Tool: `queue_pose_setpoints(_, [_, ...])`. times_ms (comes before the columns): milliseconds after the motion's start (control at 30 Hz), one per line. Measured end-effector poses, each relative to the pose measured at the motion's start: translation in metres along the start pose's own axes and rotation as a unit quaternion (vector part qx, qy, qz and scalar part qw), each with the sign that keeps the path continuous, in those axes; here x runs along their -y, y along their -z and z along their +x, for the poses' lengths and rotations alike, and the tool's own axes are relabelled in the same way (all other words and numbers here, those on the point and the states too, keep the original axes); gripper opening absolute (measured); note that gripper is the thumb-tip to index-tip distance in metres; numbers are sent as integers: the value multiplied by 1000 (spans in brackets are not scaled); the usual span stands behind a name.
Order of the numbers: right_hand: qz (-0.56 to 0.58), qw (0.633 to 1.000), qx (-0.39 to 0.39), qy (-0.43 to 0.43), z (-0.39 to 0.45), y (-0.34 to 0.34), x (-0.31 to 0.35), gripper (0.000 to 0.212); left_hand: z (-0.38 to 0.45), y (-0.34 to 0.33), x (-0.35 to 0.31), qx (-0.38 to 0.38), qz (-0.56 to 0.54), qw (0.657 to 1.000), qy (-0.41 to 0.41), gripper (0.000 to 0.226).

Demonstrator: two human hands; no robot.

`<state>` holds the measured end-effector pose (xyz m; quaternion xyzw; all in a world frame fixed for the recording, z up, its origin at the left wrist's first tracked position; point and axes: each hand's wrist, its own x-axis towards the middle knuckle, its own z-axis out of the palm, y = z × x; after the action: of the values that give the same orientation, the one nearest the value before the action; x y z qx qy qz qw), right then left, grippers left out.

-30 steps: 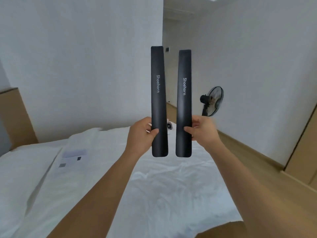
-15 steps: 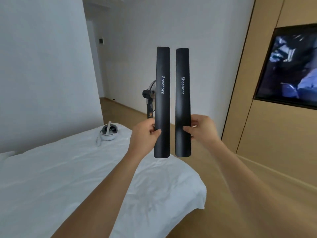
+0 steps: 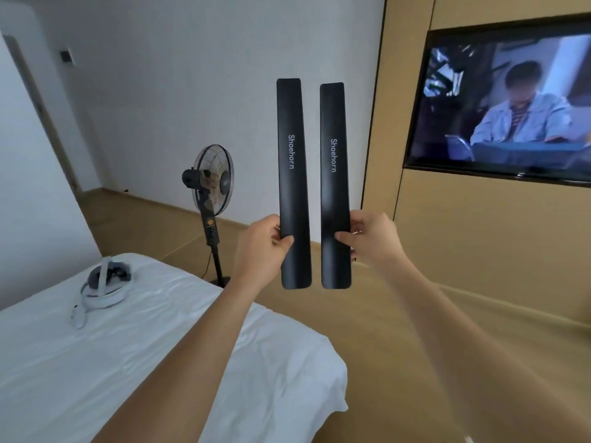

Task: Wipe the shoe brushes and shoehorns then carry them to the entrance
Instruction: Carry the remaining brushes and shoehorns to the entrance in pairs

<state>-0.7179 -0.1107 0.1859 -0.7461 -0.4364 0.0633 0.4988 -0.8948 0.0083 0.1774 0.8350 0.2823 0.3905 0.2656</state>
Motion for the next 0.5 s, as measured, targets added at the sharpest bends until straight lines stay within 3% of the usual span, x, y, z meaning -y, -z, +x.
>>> queue_pose_setpoints(267, [10, 999, -35, 0, 87, 47, -79, 22, 86, -99, -13, -3, 15, 1000, -11, 4])
queue_pose_setpoints(500, [37, 999, -6, 12, 184, 99, -143, 23, 158, -187, -45, -31, 11, 999, 24, 5])
